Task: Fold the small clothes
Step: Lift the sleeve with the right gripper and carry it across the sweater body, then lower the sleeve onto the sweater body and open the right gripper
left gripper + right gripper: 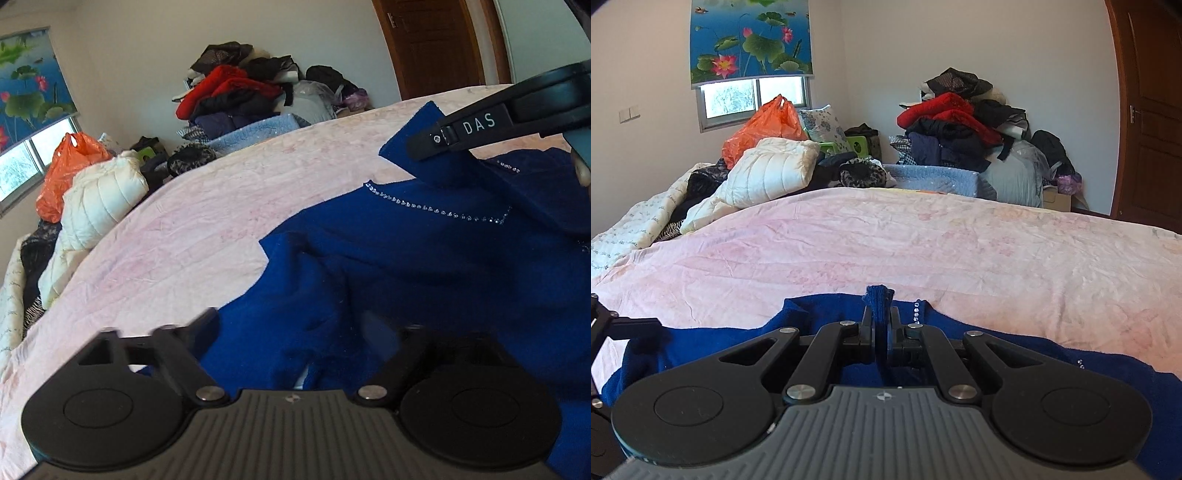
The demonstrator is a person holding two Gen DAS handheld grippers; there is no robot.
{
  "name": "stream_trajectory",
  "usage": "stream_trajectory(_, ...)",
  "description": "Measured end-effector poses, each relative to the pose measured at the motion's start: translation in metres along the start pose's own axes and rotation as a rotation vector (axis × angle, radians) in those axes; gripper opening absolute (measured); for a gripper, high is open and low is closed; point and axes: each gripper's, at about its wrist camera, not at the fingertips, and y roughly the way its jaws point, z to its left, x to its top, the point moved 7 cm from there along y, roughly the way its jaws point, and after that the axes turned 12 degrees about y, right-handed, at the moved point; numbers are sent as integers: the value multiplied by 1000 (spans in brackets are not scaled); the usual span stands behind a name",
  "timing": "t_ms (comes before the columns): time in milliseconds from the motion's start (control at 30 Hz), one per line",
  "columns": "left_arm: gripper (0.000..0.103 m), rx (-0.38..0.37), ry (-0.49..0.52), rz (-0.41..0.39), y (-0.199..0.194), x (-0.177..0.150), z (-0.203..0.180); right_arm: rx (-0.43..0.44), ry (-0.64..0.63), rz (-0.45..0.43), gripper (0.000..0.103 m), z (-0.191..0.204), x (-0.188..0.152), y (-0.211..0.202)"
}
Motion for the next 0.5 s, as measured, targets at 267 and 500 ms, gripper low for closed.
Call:
stream_trajectory(267, 9, -23, -145, 67, 5, -17, 30, -4, 14, 13, 6, -5, -4, 3)
stream_trajectory(500, 9, 19, -310, 135, 6, -46, 74, 11, 14, -17, 6, 2, 4, 3)
